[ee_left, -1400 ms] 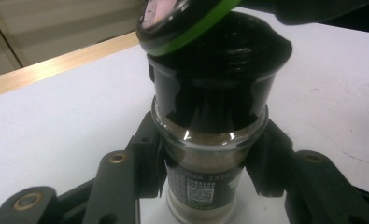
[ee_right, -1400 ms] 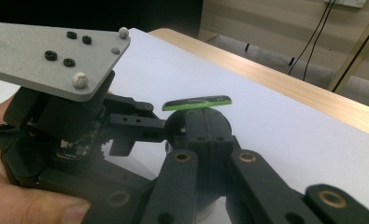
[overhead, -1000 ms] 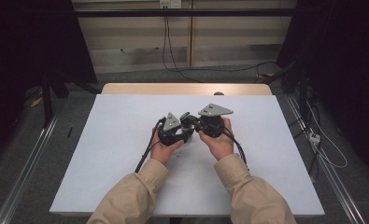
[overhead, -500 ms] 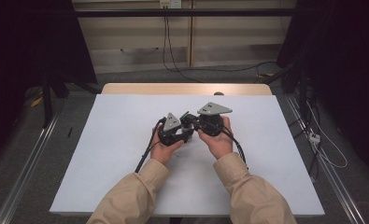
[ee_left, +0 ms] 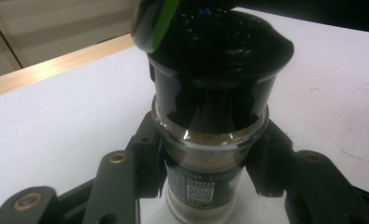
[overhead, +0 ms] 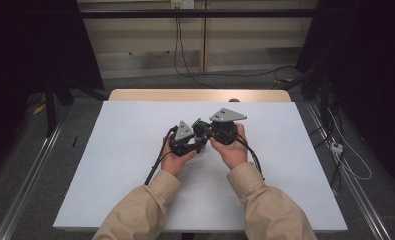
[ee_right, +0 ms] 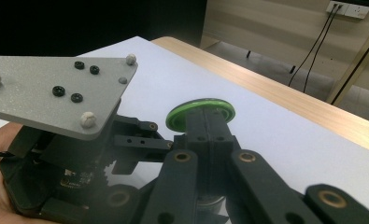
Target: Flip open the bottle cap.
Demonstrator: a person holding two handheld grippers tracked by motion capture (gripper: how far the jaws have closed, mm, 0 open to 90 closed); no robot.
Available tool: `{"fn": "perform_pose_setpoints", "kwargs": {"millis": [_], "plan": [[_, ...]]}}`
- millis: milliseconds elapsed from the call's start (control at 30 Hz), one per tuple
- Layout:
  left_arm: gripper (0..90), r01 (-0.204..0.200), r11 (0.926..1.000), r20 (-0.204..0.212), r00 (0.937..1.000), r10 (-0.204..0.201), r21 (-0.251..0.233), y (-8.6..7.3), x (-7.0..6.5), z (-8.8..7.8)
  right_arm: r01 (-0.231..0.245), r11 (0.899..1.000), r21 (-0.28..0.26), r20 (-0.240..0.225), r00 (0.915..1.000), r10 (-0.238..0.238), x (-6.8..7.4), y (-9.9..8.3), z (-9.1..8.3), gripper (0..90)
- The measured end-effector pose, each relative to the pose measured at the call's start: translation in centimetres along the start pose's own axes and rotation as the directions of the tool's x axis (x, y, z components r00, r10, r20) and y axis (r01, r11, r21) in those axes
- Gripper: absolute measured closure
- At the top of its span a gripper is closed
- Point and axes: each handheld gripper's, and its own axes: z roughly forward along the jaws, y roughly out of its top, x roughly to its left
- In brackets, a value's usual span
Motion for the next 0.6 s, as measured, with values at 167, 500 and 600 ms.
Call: {"fn": "perform_pose_setpoints", "kwargs": {"millis": [167, 500, 600], "plan": [[53.1, -0.006, 1.0000, 0.002, 1.0000, 0.006, 0.003, 0.01, 0.03, -0.02, 0.001, 1.000, -0.008, -0.003, 1.0000, -0.001, 0.04, 0.21, 0.05, 90.0], [53.2, 0.004, 1.0000, 0.004, 1.0000, -0.004, 0.002, 0.01, 0.04, -0.02, 0.003, 1.000, -0.013, -0.001, 1.0000, -0.003, 0.08, 0.49, 0.08, 90.0], [53.1, 0.005, 1.0000, 0.004, 1.0000, -0.005, 0.002, 0.00, 0.04, -0.02, 0.003, 1.000, -0.015, 0.000, 1.0000, -0.003, 0.06, 0.51, 0.08, 90.0]]}}
